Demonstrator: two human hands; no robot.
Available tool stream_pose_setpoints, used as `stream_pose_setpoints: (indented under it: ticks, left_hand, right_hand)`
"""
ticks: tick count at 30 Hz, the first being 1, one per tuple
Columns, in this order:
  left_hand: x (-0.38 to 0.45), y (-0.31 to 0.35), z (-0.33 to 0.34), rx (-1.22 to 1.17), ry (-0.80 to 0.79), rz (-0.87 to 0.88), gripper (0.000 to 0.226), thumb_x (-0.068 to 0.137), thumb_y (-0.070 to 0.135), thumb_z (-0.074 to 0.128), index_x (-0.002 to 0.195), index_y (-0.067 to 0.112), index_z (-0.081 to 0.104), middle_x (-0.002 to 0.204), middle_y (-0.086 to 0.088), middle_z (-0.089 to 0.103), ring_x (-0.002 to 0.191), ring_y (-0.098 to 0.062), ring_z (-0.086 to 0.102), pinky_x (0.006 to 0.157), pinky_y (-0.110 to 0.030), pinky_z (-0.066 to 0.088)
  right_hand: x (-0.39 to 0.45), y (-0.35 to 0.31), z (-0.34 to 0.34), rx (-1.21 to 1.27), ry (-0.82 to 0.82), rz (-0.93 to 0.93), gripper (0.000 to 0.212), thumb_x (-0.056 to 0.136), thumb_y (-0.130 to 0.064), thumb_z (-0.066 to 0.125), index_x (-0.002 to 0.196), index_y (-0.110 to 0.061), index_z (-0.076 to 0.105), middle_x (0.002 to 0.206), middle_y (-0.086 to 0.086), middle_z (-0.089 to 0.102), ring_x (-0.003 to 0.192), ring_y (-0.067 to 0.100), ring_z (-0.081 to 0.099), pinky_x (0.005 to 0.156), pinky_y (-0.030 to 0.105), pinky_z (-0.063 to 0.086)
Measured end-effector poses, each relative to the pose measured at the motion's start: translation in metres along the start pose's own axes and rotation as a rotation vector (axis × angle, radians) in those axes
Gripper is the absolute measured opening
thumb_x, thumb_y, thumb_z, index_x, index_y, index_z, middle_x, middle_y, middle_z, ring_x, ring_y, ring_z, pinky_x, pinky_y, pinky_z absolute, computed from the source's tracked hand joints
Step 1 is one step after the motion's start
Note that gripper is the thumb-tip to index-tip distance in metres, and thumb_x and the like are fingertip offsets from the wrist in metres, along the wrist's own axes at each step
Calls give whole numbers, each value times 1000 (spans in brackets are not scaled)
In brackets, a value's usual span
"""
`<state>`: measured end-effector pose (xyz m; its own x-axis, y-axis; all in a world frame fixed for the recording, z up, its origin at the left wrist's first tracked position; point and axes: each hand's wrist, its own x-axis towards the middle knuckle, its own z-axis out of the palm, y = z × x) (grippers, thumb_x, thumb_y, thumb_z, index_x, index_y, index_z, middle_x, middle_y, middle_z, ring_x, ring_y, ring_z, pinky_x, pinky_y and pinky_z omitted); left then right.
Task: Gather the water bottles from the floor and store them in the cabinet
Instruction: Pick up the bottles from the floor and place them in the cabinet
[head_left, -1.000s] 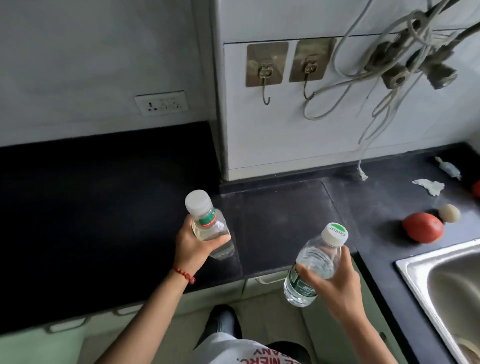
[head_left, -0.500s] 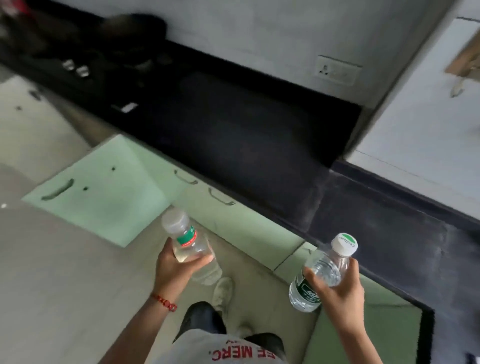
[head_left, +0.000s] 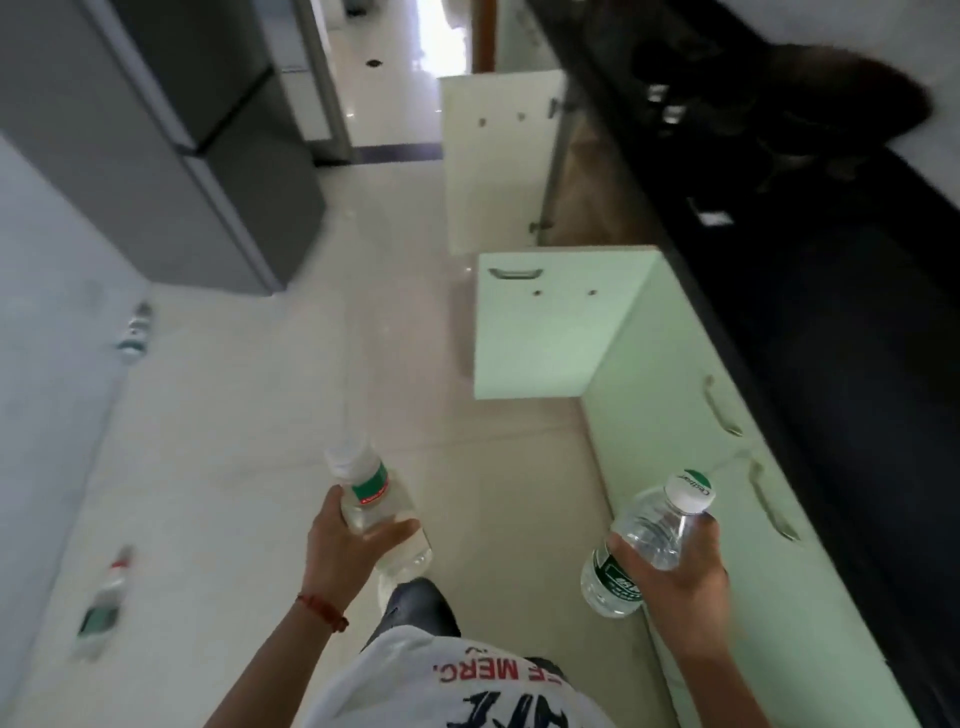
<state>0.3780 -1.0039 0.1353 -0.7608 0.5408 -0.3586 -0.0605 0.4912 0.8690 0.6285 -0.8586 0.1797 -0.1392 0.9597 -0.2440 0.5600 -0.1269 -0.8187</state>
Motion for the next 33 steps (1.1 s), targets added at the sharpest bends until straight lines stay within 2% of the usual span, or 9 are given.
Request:
stream_pose_setpoints:
  ticks: [7,10,13,16,20,24,27,30,33]
  left_hand:
    - [75,-24,-118,-60,198,-138,82,32,50,73,104,15,54,96,0,66,88,-19,62,67,-23,47]
    - [108,-28,-157,-73,282,-191,84,32,49,74,106,15,54,98,-3,66,92,-23,62,72,-30,49]
    - [142,-29,-181,-91,315,-229,84,33,48,75,108,16,54,101,-4,65,94,-25,62,77,-34,51]
    - [183,-20,-189,-106,320,-240,85,33,48,74,109,18,53,101,-3,64,95,-25,60,75,-30,49]
    - [251,2,-185,-80,293,-212,83,40,43,78,114,16,51,106,-5,63,98,-25,59,78,-27,47]
    - [325,29,-176,-50,294,-185,74,51,25,84,117,12,51,110,-8,63,102,-28,59,88,-38,51]
    - [371,58,-171,-61,326,-194,90,36,47,77,114,12,52,107,-8,64,98,-28,60,87,-41,53]
    - [414,85,-169,-68,350,-187,88,34,47,76,111,11,53,102,-7,65,94,-26,61,82,-37,53]
    - [457,105,-170,-52,341,-185,76,44,31,85,111,11,53,102,-8,65,95,-28,61,81,-36,53]
  right_hand:
    - [47,-89,154,-157,-196,-206,66,60,-17,84,113,-4,48,86,-10,53,83,21,54,77,31,46]
    - [66,-125,205,-143,-280,-231,63,63,-13,82,113,0,46,87,4,56,77,25,55,60,17,39]
    - [83,-153,241,-124,-344,-237,63,66,-12,81,116,-2,44,91,7,55,76,24,53,56,10,33]
    - [109,-172,267,-136,-344,-212,64,65,-13,81,116,-4,44,91,6,55,79,24,52,62,22,38]
    - [156,-191,294,-152,-341,-176,64,63,-12,82,115,-2,45,94,7,54,82,24,51,72,27,36]
    - [217,-220,325,-124,-312,-162,57,63,-9,82,108,-7,46,85,1,55,83,24,51,75,28,36]
    - [265,-252,348,-115,-313,-199,60,64,-9,81,111,-5,44,84,-3,51,85,23,48,77,29,37]
    - [313,-290,371,-142,-315,-276,65,64,-9,81,117,1,45,78,-13,49,78,20,50,71,24,41]
    - [358,-318,395,-189,-327,-339,61,61,-12,83,110,0,49,77,-21,46,66,7,52,55,4,42]
